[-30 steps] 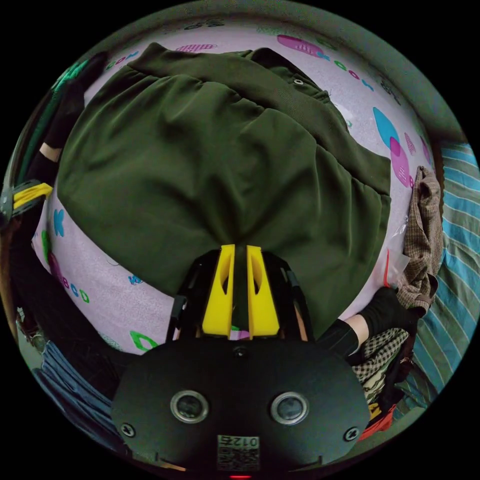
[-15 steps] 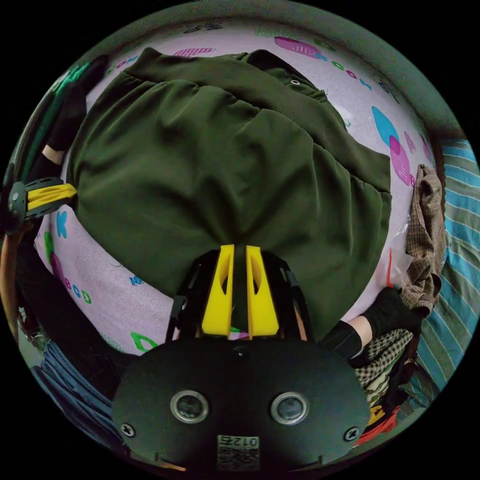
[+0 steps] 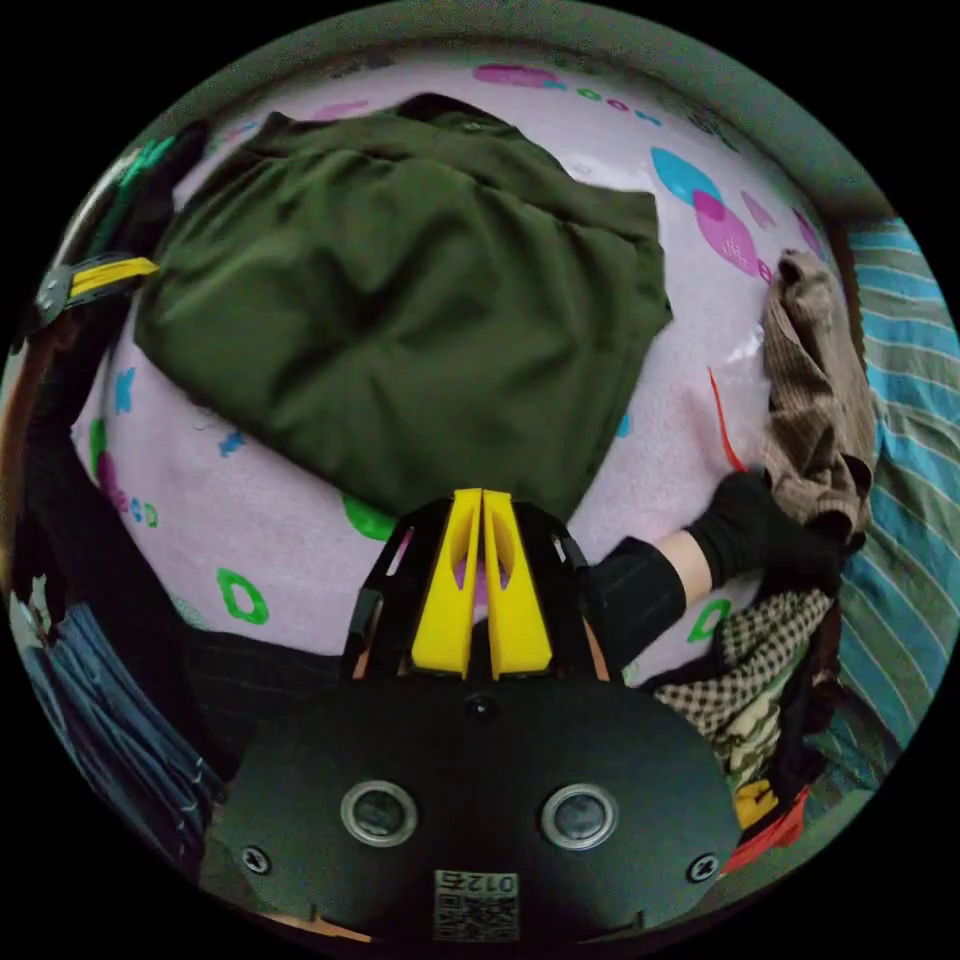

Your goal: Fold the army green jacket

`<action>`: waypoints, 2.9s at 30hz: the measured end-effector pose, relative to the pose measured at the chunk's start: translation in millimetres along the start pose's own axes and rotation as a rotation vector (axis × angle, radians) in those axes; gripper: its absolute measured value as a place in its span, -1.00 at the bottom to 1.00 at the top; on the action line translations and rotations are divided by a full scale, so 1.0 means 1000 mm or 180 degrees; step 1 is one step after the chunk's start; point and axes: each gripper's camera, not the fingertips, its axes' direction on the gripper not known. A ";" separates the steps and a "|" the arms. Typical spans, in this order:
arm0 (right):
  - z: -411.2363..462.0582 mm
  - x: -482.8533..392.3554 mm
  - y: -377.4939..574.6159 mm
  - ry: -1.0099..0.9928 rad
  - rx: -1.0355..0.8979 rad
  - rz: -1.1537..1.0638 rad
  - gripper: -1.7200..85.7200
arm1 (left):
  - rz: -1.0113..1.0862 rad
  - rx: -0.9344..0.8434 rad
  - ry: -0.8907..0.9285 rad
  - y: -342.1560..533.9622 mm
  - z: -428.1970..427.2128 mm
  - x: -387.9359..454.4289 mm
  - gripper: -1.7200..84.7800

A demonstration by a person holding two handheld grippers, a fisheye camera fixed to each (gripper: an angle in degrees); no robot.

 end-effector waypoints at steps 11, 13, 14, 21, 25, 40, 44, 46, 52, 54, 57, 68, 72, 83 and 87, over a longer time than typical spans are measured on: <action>0.053 0.039 -0.014 -0.0198 -0.0191 0.0337 -0.98 | -0.0158 -0.0245 0.0270 -0.027 0.031 -0.020 -0.96; 0.046 0.046 -0.007 -0.0303 -0.0111 0.0376 -0.98 | 0.0052 -0.0217 0.0092 -0.031 0.021 -0.011 -0.96; 0.038 0.053 -0.001 -0.0345 -0.0035 0.0479 -0.98 | 0.0081 -0.0225 0.0028 -0.032 0.017 -0.010 -0.96; 0.034 0.061 0.021 -0.0272 -0.0096 0.0466 -0.98 | 0.0008 -0.0184 0.0066 -0.043 -0.006 -0.020 -0.95; 0.065 0.058 0.007 -0.0067 -0.0284 0.0491 -0.98 | -0.0118 -0.0262 0.0027 -0.046 0.009 -0.024 -0.95; 0.042 0.092 -0.011 -0.0039 0.0283 0.0519 -0.98 | -0.0472 0.0220 0.0486 -0.060 -0.065 -0.102 -0.94; 0.023 0.097 -0.052 0.0113 0.0841 0.0625 -0.98 | -0.0526 0.0461 0.0114 -0.111 -0.088 -0.116 -0.94; 0.027 0.101 -0.071 0.0153 0.0879 0.0649 -0.98 | -0.0543 0.0393 -0.0036 -0.133 -0.084 -0.122 -0.94; 0.077 0.124 -0.118 0.0019 0.0422 0.0563 -0.98 | -0.0436 -0.0157 -0.0080 -0.160 -0.048 -0.146 -0.94; 0.090 0.131 -0.121 -0.0031 0.0368 0.0577 -0.98 | -0.0383 -0.0192 -0.0134 -0.159 -0.047 -0.152 -0.94; 0.097 0.146 -0.120 -0.0151 0.0304 0.0595 -0.98 | -0.0422 -0.0176 -0.0050 -0.154 -0.054 -0.170 -0.94; 0.104 0.197 -0.035 -0.0670 0.0879 0.0754 -0.84 | -0.0974 0.0166 0.0585 -0.055 -0.145 -0.283 -0.79; 0.122 0.237 0.006 -0.1224 0.0980 0.0953 -0.71 | -0.1199 0.0127 0.1423 -0.002 -0.146 -0.323 -0.68; 0.203 0.310 0.067 -0.2300 0.1218 0.1307 -0.59 | -0.1696 0.0401 0.2369 0.072 -0.144 -0.367 -0.63; 0.218 0.321 0.068 -0.2463 0.1246 0.1309 -0.62 | -0.1606 0.0460 0.2458 0.092 -0.164 -0.370 -0.65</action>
